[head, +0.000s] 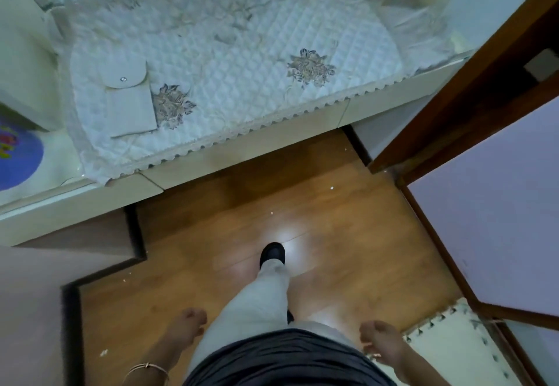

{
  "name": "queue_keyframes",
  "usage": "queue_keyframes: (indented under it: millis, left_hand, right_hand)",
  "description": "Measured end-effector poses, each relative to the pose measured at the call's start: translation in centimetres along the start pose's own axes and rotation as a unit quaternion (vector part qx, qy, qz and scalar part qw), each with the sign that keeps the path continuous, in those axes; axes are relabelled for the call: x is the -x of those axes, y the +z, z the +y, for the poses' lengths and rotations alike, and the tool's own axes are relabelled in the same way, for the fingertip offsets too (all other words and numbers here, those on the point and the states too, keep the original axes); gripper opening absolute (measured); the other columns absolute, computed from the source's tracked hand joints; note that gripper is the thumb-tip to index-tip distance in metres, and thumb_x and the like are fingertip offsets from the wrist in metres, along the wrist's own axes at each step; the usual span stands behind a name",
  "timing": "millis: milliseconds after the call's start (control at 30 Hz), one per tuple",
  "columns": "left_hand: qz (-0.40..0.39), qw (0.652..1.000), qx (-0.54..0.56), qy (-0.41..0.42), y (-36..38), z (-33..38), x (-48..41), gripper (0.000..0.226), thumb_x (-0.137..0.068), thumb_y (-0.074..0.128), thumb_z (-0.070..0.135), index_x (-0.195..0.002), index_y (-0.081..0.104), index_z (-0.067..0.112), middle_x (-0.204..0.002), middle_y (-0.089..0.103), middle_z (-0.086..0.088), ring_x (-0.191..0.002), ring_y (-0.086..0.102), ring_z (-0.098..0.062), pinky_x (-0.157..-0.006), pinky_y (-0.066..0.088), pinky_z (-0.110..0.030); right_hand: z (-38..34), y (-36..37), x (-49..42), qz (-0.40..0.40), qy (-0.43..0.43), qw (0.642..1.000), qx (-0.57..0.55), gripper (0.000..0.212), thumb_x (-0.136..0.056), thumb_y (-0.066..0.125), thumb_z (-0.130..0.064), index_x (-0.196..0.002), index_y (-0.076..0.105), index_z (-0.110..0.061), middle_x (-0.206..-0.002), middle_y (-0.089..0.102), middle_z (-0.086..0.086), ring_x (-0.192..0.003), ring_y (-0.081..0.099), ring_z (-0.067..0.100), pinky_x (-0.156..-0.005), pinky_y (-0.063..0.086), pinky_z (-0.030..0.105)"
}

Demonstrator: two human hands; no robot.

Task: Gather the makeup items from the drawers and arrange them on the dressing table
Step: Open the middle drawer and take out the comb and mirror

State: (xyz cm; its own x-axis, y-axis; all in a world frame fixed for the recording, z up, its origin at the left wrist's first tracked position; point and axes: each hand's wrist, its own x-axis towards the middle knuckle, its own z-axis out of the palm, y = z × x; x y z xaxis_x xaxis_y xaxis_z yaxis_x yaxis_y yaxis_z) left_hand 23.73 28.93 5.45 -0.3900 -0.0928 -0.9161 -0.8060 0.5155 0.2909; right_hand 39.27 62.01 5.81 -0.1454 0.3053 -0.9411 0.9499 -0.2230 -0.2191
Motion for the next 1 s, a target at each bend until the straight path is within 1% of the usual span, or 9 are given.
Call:
queue_keyframes:
  millis: [133,233,333,433,600,700,767,900,1000]
  left_hand:
    - [-0.005,0.998,-0.019,0.054,1.2,7.1,-1.4,0.02,-0.09,0.051,0.014,-0.071,0.047,0.014,-0.083,0.05,-0.007,-0.073,0.05,-0.018,-0.06,0.034,-0.027]
    - [-0.009,0.994,-0.04,0.106,1.9,12.0,-2.3,0.025,-0.094,0.045,0.011,-0.069,0.045,0.018,-0.075,0.044,-0.002,-0.07,0.045,-0.014,-0.06,0.032,-0.026]
    - [0.009,0.994,-0.022,0.107,2.6,15.2,-2.4,0.012,-0.094,0.046,0.019,-0.087,0.055,0.017,-0.088,0.056,0.0,-0.089,0.055,-0.02,-0.075,0.04,-0.032]
    - [0.028,0.993,0.024,0.114,4.1,16.6,-2.7,0.018,-0.094,0.046,0.013,-0.081,0.058,0.013,-0.088,0.059,-0.009,-0.085,0.055,-0.023,-0.076,0.042,-0.034]
    - [0.057,0.991,0.123,-0.005,8.6,16.0,-1.5,0.027,-0.093,0.045,0.008,-0.068,0.05,0.016,-0.077,0.051,-0.006,-0.067,0.047,-0.014,-0.06,0.032,-0.029]
    - [0.042,0.989,0.143,-0.013,10.4,15.8,-0.7,0.011,-0.093,0.049,0.01,-0.084,0.055,0.012,-0.083,0.055,-0.006,-0.072,0.051,-0.017,-0.058,0.034,-0.023]
    - [0.049,0.985,0.164,-0.016,11.0,15.8,-0.8,0.006,-0.093,0.05,0.01,-0.094,0.055,0.009,-0.09,0.058,-0.01,-0.076,0.053,-0.018,-0.058,0.036,-0.022]
    - [0.057,0.981,0.183,-0.029,11.1,17.3,-3.0,0.01,-0.093,0.049,0.012,-0.101,0.055,0.009,-0.101,0.057,-0.012,-0.083,0.054,-0.021,-0.061,0.035,-0.026]
    - [0.061,0.977,0.202,-0.012,10.6,19.2,-5.4,0.015,-0.094,0.047,0.014,-0.108,0.052,0.011,-0.109,0.056,-0.009,-0.095,0.055,-0.022,-0.074,0.038,-0.029]
  right_hand:
    - [-7.2,-2.5,-1.1,0.017,-0.016,1.0,0.021,0.022,-0.093,0.045,-0.003,-0.072,0.052,-0.001,-0.066,0.047,0.009,-0.055,0.04,0.019,-0.046,0.029,0.023]
    - [-13.8,-3.9,-1.6,0.046,-0.084,0.995,0.014,0.009,-0.094,0.047,-0.013,-0.098,0.051,-0.006,-0.09,0.055,0.013,-0.076,0.052,0.024,-0.059,0.039,0.026]
    - [-19.3,-4.9,-2.3,0.034,-0.119,0.992,0.037,0.028,-0.094,0.044,-0.017,-0.117,0.05,-0.001,-0.107,0.056,0.013,-0.09,0.054,0.022,-0.079,0.043,0.03]
    - [-23.5,-5.6,-3.5,0.017,-0.147,0.986,0.079,0.026,-0.095,0.042,-0.009,-0.109,0.055,0.007,-0.101,0.059,0.018,-0.088,0.051,0.021,-0.063,0.043,0.02]
    - [-27.3,-8.5,-5.1,-0.024,-0.12,0.977,0.173,0.031,-0.096,0.041,-0.008,-0.117,0.051,0.012,-0.092,0.055,0.015,-0.08,0.048,0.021,-0.049,0.041,0.013]
    - [-29.4,-10.1,-6.2,-0.024,-0.121,0.973,0.193,0.031,-0.095,0.04,-0.003,-0.115,0.05,0.018,-0.088,0.06,0.022,-0.074,0.049,0.024,-0.052,0.033,0.022]
    - [-31.1,-10.3,-6.9,-0.019,-0.119,0.971,0.208,0.023,-0.093,0.041,0.002,-0.099,0.058,0.016,-0.08,0.06,0.019,-0.062,0.047,0.022,-0.051,0.032,0.024]
    - [-34.2,-8.0,-9.4,-0.013,-0.127,0.963,0.238,0.024,-0.092,0.048,-0.011,-0.07,0.056,-0.007,-0.092,0.06,0.023,-0.083,0.055,0.03,-0.074,0.045,0.043]
    - [-35.8,-4.9,-11.0,-0.037,-0.135,0.961,0.239,0.021,-0.092,0.048,-0.013,-0.081,0.064,-0.004,-0.087,0.058,0.016,-0.083,0.053,0.024,-0.074,0.039,0.036]
